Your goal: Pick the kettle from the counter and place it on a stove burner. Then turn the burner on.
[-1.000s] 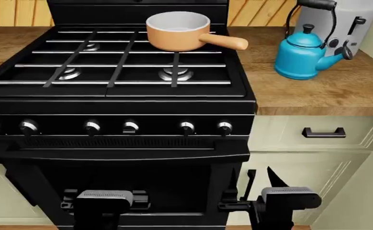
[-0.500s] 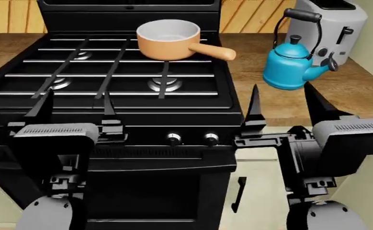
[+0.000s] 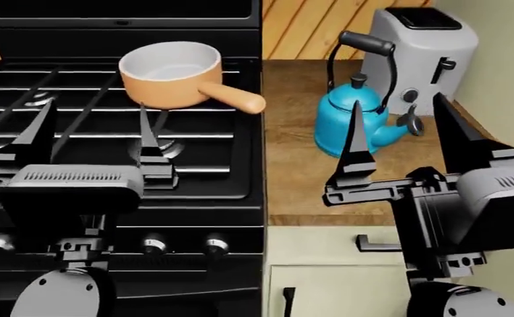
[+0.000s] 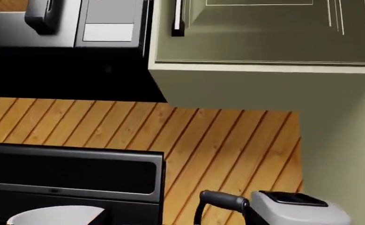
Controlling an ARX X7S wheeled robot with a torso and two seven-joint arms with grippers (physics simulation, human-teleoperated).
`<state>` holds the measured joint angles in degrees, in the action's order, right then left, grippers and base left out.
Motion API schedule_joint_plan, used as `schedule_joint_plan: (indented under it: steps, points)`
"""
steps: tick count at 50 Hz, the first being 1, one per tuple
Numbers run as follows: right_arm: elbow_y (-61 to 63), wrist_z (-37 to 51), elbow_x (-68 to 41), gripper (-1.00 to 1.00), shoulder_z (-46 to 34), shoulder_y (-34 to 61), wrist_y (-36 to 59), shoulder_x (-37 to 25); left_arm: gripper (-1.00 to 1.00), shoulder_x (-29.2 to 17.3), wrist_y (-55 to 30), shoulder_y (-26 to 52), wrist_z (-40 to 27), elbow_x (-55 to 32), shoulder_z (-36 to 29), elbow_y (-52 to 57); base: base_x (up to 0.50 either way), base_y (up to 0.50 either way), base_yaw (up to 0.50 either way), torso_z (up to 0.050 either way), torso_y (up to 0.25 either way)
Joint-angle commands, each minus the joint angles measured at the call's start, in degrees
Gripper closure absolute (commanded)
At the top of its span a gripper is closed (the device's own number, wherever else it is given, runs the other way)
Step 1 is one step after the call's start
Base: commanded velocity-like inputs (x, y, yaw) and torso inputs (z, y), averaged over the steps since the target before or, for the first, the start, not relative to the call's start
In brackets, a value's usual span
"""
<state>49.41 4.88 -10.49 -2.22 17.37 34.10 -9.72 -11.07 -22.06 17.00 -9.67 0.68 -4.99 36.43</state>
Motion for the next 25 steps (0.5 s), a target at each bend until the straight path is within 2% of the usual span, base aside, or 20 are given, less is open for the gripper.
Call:
schedule_joint_plan:
  steps: [1,14,25]
  points:
    - [1.2,0.5,-0.1,-1.00,-0.6,-0.2,-0.4,-0.7,-1.00,-0.8,-0.9,0.2,-0.9,1.2,-1.2,1.1,0.41,-0.40,0.00,0.000,0.000]
    - [1.7,1.0,-0.3,-1.00,-1.1,-0.6,-1.2,-1.4,-1.00,-1.0,-2.1,0.4,-1.1,-0.1,-0.9,1.7,0.43,-0.36,0.00,0.000,0.000]
    - [1.8,1.4,-0.8,-1.00,-1.4,-0.8,-2.2,-1.6,-1.00,-1.2,-2.2,0.5,-1.1,-1.4,-0.9,1.7,0.49,-0.20,0.00,0.000,0.001]
